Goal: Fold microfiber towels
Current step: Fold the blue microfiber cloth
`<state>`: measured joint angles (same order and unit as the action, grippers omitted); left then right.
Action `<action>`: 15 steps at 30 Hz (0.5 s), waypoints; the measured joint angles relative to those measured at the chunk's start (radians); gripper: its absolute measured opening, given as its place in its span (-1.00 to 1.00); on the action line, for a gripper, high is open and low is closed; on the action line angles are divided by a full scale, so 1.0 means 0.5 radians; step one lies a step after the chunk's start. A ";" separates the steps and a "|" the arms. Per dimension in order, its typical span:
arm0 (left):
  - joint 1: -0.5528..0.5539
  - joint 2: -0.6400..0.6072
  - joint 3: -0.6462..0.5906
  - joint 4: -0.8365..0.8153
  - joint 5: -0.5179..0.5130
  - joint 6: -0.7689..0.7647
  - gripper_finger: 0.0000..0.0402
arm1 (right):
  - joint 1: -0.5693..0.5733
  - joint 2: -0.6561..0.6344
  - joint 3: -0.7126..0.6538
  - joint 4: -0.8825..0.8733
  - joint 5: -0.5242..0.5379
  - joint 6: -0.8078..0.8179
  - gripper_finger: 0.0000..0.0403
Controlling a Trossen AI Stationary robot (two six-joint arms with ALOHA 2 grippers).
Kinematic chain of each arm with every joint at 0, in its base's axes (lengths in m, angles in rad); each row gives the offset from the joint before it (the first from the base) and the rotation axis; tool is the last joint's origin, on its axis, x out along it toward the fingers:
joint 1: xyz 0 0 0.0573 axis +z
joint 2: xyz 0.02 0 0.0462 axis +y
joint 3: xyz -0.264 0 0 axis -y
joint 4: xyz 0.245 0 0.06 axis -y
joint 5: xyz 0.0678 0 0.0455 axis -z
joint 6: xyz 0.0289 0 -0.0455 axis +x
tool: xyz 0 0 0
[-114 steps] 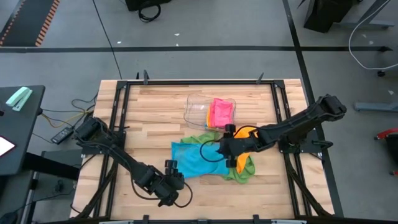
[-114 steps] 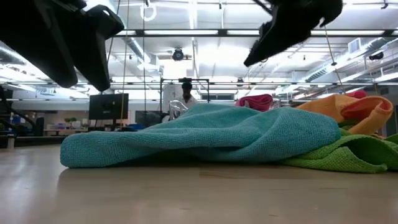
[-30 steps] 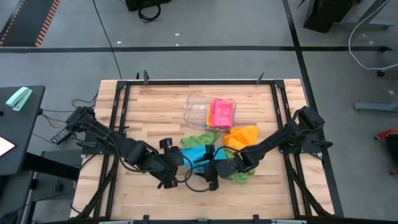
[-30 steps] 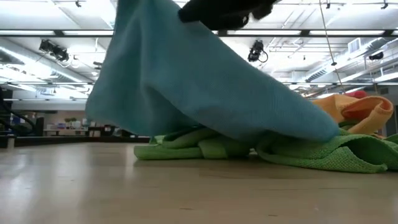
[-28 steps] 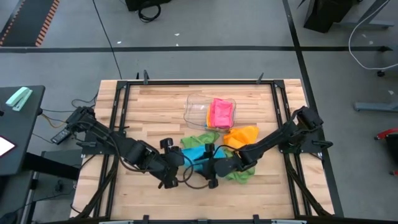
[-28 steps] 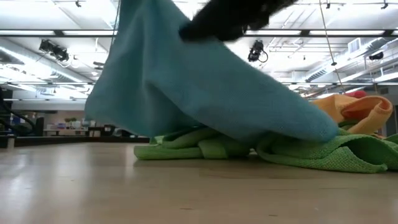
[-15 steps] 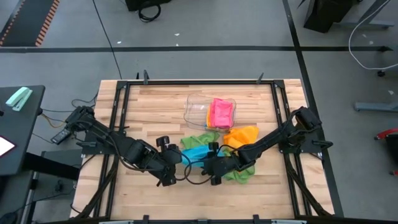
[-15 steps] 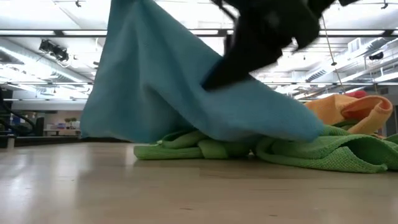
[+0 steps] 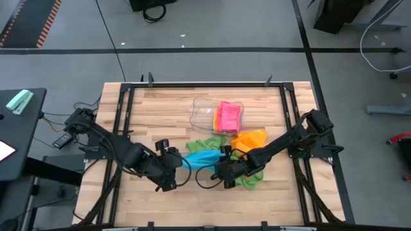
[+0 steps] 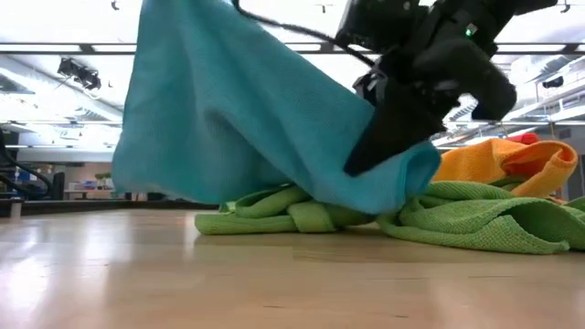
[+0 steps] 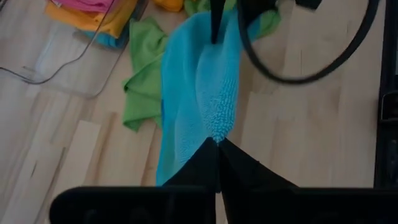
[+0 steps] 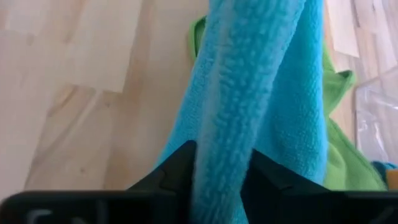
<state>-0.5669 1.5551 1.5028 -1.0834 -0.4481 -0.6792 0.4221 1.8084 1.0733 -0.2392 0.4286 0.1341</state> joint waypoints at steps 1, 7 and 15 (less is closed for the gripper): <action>-0.006 0.001 0.000 -0.026 0.004 -0.024 -0.90 | 0.000 -0.016 0.001 -0.024 -0.014 -0.004 -0.55; -0.055 0.001 -0.001 -0.077 0.021 0.010 -0.96 | 0.000 -0.110 0.040 -0.220 -0.141 -0.090 -0.90; -0.018 0.007 -0.010 -0.247 -0.086 0.137 -0.94 | -0.139 -0.285 0.189 -0.409 -0.128 -0.470 -0.97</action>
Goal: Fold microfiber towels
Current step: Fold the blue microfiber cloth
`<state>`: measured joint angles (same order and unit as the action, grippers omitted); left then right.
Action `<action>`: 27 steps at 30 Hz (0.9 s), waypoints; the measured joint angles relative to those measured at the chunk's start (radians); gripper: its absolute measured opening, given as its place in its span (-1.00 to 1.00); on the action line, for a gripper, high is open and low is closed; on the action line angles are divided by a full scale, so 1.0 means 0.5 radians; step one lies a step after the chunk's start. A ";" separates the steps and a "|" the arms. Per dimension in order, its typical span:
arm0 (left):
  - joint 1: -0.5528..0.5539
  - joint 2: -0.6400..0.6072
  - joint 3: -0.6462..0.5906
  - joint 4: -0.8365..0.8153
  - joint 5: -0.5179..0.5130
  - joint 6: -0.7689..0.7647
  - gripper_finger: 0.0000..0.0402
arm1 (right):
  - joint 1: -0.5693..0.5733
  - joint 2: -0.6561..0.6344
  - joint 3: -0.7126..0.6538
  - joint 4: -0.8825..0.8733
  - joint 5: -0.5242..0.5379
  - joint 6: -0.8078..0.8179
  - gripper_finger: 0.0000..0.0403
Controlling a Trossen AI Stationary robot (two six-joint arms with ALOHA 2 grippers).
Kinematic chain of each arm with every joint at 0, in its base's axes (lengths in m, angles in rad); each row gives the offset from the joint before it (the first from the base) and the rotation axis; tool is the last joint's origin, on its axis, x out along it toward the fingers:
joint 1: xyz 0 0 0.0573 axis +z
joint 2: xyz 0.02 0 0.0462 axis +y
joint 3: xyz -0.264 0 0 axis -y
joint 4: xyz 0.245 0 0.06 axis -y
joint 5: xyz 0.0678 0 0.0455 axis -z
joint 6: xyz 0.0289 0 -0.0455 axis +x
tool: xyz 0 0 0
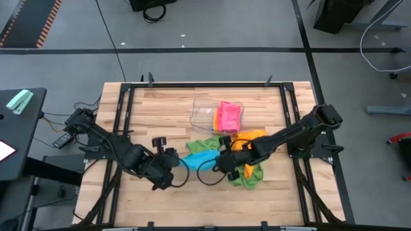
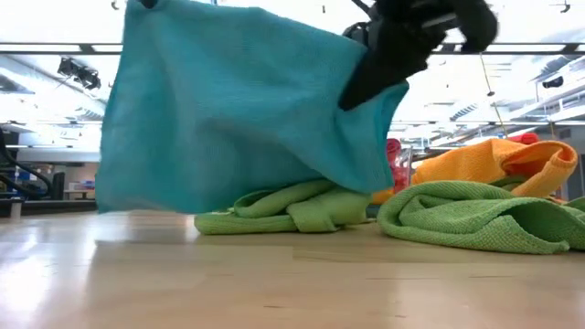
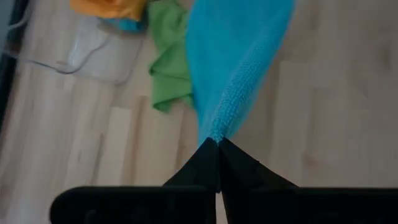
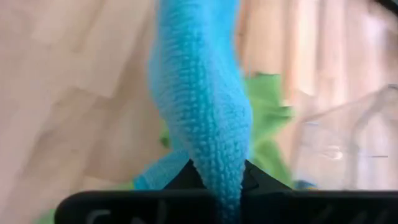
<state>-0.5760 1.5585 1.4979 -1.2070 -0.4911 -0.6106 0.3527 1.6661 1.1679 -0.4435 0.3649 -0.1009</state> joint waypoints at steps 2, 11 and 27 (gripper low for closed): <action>0.008 0.000 -0.001 0.004 -0.006 0.047 -0.96 | -0.042 -0.022 0.041 -0.087 0.005 -0.082 -0.97; -0.111 0.083 -0.002 0.183 0.024 0.041 -0.85 | 0.001 -0.049 0.139 -0.267 -0.224 -0.200 -0.93; -0.229 0.602 -0.002 0.840 0.198 0.094 -0.84 | 0.297 0.143 0.124 -0.307 -0.475 -0.045 -0.79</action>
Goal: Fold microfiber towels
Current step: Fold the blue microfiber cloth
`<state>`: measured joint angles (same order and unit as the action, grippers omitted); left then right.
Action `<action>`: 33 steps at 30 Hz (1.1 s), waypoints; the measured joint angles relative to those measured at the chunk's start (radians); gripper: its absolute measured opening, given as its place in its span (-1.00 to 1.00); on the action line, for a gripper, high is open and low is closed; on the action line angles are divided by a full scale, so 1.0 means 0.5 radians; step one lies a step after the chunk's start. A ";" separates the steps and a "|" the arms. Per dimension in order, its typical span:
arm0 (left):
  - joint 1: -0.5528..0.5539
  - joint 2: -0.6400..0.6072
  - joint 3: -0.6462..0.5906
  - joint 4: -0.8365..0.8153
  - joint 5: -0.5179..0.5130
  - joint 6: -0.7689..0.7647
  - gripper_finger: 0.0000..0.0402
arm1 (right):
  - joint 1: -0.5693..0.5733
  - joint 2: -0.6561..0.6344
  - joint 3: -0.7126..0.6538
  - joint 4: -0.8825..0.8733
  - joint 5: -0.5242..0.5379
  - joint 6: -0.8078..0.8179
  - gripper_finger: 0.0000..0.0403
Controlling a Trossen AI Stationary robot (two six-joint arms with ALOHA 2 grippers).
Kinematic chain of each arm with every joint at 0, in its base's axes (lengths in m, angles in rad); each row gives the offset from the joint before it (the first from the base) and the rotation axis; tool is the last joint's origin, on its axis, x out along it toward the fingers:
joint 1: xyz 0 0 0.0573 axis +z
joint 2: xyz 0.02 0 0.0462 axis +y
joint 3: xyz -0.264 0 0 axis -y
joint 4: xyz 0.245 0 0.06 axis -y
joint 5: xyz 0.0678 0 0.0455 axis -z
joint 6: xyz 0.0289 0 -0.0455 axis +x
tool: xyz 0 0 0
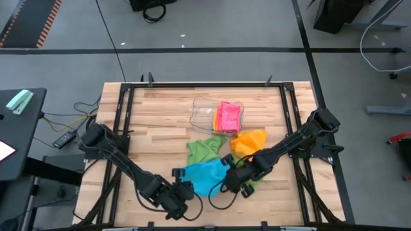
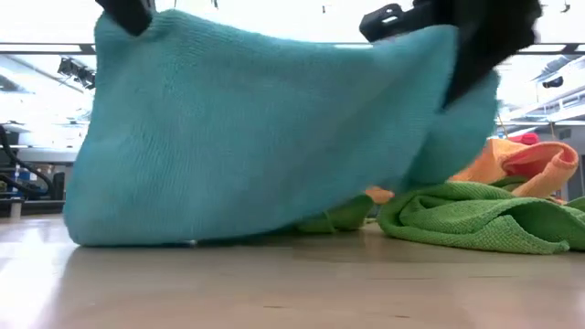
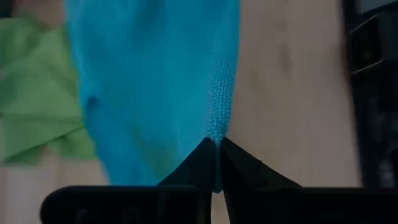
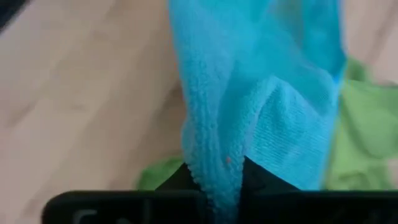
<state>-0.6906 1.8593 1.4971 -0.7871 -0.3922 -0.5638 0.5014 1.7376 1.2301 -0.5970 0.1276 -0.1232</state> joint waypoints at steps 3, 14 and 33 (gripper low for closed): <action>-0.008 0.067 0.000 0.052 0.019 -0.011 -0.84 | 0.037 0.031 0.000 -0.025 -0.127 0.079 -0.59; -0.093 0.064 0.004 0.145 0.112 -0.057 -0.31 | 0.075 -0.041 0.005 -0.415 -0.323 0.497 0.08; 0.011 0.121 -0.318 -0.073 0.006 -0.384 -0.41 | 0.051 -0.068 0.005 -0.234 0.008 0.317 0.02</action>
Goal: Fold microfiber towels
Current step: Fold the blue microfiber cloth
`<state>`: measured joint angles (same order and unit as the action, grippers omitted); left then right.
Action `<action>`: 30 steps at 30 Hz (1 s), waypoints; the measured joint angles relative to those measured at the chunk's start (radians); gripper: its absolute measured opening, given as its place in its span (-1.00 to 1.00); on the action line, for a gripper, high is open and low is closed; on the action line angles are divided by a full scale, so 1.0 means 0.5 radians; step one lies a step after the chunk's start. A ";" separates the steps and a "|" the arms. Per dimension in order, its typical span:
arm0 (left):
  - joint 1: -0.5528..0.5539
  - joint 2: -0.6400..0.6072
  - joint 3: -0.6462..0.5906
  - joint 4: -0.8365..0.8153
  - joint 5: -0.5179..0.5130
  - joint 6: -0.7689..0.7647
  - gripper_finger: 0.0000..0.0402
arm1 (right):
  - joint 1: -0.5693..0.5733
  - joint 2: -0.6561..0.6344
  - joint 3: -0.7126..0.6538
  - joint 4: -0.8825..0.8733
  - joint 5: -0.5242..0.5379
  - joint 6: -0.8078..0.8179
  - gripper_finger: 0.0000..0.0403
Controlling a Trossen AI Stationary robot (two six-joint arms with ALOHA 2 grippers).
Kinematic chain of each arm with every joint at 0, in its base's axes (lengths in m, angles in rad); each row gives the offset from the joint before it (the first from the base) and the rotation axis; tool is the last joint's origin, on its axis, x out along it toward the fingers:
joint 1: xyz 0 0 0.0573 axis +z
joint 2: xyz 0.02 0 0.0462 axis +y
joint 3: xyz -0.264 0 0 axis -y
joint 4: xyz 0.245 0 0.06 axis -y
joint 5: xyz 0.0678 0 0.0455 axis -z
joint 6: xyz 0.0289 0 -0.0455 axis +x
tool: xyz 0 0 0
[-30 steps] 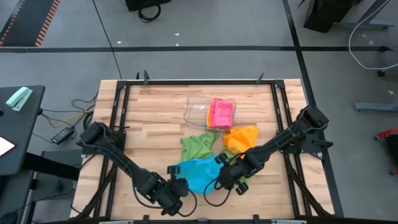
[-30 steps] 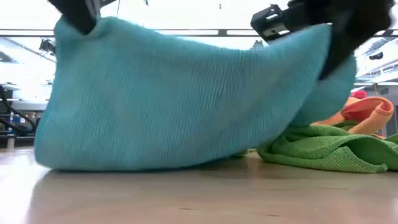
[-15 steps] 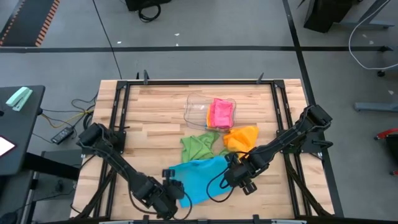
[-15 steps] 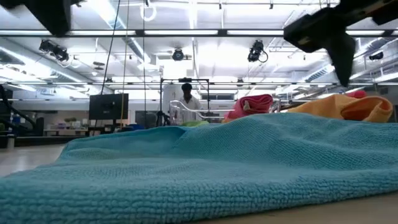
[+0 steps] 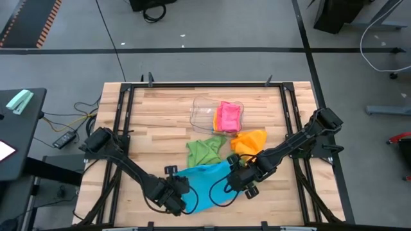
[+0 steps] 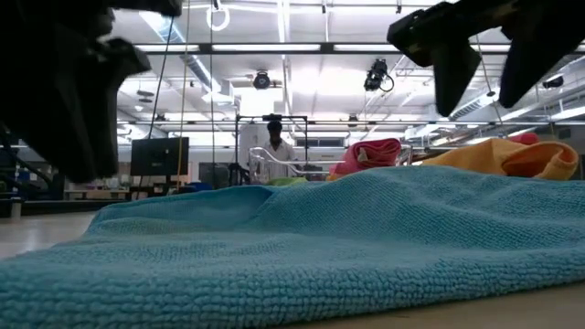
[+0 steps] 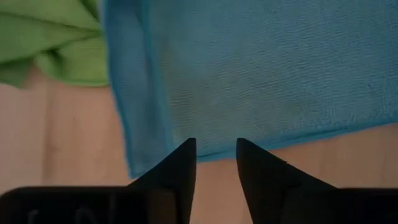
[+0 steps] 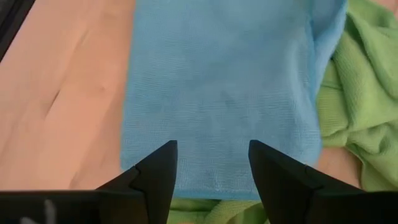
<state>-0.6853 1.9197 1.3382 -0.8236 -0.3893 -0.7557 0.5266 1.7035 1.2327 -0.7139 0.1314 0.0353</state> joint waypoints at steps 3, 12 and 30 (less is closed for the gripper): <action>0.008 -0.024 -0.074 0.065 0.024 0.018 -0.48 | 0.000 0.000 0.000 0.007 -0.001 -0.073 0.01; 0.047 -0.331 -0.472 0.543 0.088 0.103 -0.69 | -0.108 -0.022 0.000 0.139 -0.105 -0.342 -0.08; 0.102 -0.545 -0.883 1.286 0.022 0.575 -0.85 | -0.417 -0.056 -0.294 1.048 -0.340 -0.587 -0.28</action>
<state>-0.6344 1.6470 0.8967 -0.1808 -0.3781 -0.4680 0.3179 1.6752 1.0855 -0.1897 -0.0387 -0.2581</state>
